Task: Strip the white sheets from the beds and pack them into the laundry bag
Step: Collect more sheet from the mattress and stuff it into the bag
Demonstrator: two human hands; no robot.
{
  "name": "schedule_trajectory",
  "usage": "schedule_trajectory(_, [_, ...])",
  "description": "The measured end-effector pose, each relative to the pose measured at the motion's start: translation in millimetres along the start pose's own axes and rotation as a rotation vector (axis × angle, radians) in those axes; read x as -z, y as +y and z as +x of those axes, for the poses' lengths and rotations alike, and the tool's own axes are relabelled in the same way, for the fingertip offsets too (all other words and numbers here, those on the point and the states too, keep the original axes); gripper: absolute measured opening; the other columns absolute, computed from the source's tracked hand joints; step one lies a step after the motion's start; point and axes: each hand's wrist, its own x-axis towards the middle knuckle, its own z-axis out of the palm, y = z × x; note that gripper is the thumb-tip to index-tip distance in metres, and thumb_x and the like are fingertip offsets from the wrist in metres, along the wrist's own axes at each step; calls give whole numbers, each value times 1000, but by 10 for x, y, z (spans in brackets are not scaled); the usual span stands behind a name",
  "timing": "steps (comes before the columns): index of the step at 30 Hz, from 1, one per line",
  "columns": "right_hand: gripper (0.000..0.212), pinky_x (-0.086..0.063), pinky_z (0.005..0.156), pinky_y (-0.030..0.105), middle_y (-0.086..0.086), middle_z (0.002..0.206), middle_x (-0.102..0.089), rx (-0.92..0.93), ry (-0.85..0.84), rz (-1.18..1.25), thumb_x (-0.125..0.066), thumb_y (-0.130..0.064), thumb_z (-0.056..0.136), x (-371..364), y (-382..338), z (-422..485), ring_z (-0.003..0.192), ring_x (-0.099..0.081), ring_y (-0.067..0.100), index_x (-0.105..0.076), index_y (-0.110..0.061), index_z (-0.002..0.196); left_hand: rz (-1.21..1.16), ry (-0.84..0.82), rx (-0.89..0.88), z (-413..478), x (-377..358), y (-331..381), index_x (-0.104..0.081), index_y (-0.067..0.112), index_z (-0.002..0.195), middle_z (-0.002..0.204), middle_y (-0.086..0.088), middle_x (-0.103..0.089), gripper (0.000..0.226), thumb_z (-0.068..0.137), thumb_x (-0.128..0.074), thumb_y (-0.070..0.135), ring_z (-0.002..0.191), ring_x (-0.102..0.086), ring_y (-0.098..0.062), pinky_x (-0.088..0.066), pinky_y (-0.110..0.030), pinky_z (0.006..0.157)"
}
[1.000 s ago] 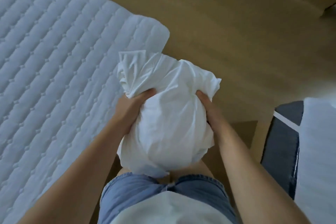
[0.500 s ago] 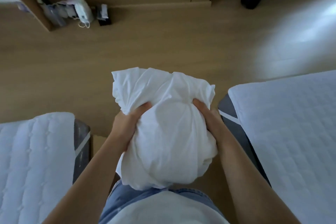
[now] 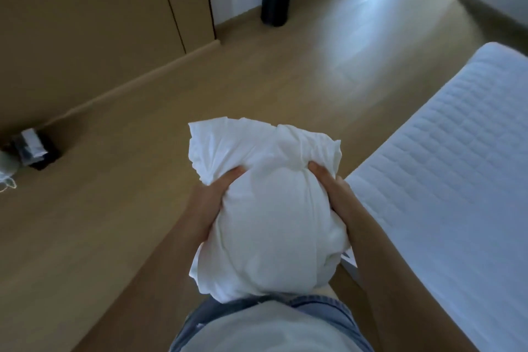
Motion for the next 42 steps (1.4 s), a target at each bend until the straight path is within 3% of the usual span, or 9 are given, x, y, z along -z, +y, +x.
schedule_trajectory(3, [76,-53,73,30,-1,103,-72,-27,65,71,-69,-69,58,220,-343,557,92,-69,19,-60,-22,117,53,-39,16,661,-386,445,-67,29,106,99,9,-74,54,60,-83,52,91,-71,-13,-54,-37,86])
schedule_trajectory(7, [69,-51,68,28,-1,99,-73,-16,104,148,-67,-65,61,565,-950,1468,88,-70,17,-62,-21,114,112,-85,3,1567,-1001,1120,-65,28,114,101,11,-73,72,51,-81,59,90,-71,-11,-54,-34,81])
schedule_trajectory(9, [76,-50,65,26,-3,98,-73,-10,106,160,-67,-69,55,768,-1312,1916,86,-70,15,-62,-21,114,130,-75,-23,1984,-1351,1505,-64,27,116,101,11,-73,74,51,-81,60,89,-70,-10,-53,-30,77])
schedule_trajectory(17, [100,-55,83,38,-2,101,-74,4,174,226,-75,-78,40,1679,-2548,3382,90,-71,19,-60,-20,120,167,-130,-46,3323,-2679,2742,-60,24,122,108,9,-70,77,56,-79,58,95,-67,-12,-51,-29,79])
schedule_trajectory(24, [91,-55,78,36,-3,99,-74,8,286,286,-75,-74,47,2493,-3501,4743,87,-72,17,-61,-21,119,199,-204,-19,4788,-3963,3594,-61,25,108,95,10,-68,45,72,-76,47,84,-65,-8,-46,-24,64])
schedule_trajectory(30, [74,-49,67,28,-5,102,-71,25,378,326,-65,-69,58,3337,-4478,5724,88,-68,14,-59,-28,119,249,-340,12,5939,-5274,4517,-60,25,105,89,12,-66,40,74,-74,45,80,-63,-6,-44,-22,63])
schedule_trajectory(34, [85,-48,71,33,-3,98,-70,-59,493,325,-65,-83,42,3959,-4928,6420,88,-66,18,-63,-28,107,285,-342,36,6542,-6124,4982,-59,23,106,85,13,-63,42,74,-75,44,75,-60,-5,-42,-20,60])
schedule_trajectory(39, [49,-44,59,27,-4,87,-69,-134,513,375,-67,-66,70,4801,-5550,7427,77,-65,15,-64,-24,95,332,-378,72,7453,-7273,5540,-61,19,122,106,4,-71,80,53,-82,53,92,-69,-18,-54,-34,84])
schedule_trajectory(42, [69,-51,67,31,-2,94,-73,-144,489,395,-72,-69,61,5414,-6037,8111,84,-69,18,-67,-19,108,328,-356,66,7949,-7997,5921,-60,20,123,108,3,-70,83,50,-80,55,93,-69,-20,-53,-39,90])
